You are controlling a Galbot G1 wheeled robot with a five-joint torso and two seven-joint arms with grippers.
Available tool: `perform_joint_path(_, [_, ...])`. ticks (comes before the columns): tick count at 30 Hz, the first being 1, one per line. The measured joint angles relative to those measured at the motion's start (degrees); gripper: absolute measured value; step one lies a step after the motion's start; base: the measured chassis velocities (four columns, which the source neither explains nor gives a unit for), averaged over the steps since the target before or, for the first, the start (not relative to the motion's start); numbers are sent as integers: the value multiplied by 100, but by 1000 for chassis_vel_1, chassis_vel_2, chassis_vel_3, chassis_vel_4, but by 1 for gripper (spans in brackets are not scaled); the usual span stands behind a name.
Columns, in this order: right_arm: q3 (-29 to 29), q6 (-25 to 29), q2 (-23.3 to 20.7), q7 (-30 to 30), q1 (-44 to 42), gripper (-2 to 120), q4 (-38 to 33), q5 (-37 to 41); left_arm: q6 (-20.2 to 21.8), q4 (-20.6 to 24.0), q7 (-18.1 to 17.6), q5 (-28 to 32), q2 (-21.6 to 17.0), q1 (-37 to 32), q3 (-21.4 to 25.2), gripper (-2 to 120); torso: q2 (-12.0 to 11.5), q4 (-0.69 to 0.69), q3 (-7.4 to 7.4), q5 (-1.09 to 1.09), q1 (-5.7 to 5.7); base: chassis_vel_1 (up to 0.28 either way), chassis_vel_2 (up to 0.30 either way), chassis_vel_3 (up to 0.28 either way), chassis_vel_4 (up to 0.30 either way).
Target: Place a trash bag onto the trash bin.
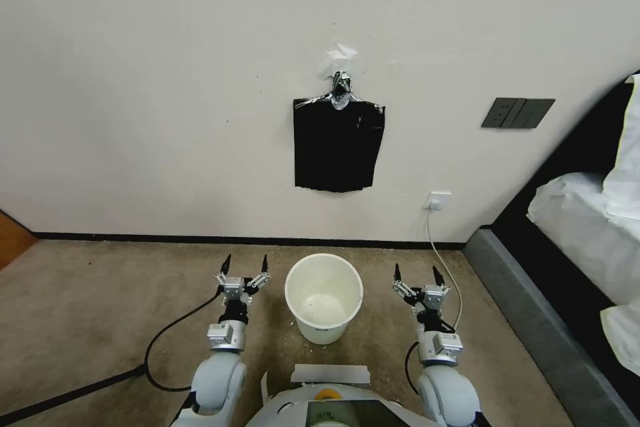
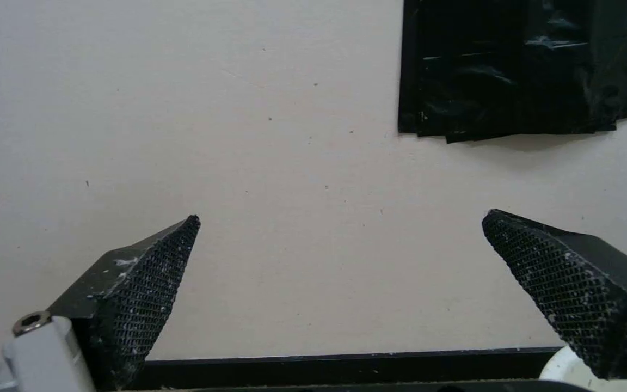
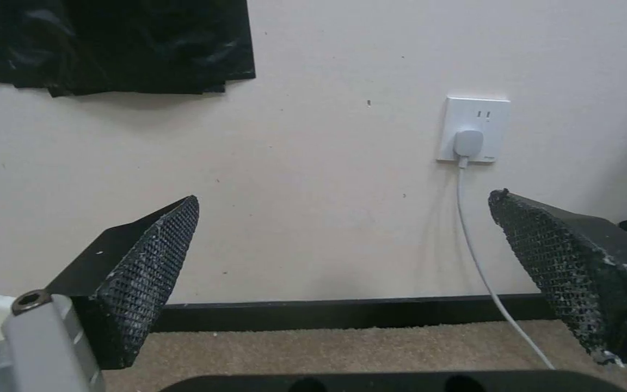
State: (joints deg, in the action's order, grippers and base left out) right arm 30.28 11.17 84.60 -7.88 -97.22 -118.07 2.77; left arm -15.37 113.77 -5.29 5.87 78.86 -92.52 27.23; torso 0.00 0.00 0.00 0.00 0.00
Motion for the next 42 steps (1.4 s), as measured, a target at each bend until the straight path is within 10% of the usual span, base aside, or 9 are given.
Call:
perform_joint_path(7, [-411,-111,-411,-19,319,100,-178,1010,0,119,40,140,-136,-208,169,100,0,0,1,0,0,0,0,0,0])
perform_joint_path(18, [-1303,-1382,-1474,-598,2718,100,-571,5462,-135,332,113,166,-117,-622,470,100,0,0,1,0,1,0,0,0,0])
perform_joint_path(26, [-1425,-2075,-1047,-1318,5020,100,-25,7901,-143,416,117,154,19,-724,630,100,0,0,1,0,1,0,0,0,0])
perform_joint_path(42, [-1622,-2207,-171,-1014,6872,100,2001,8269,-167,442,119,323,29,-734,1021,100,0,-1,1,-2,1,0,0,0,0])
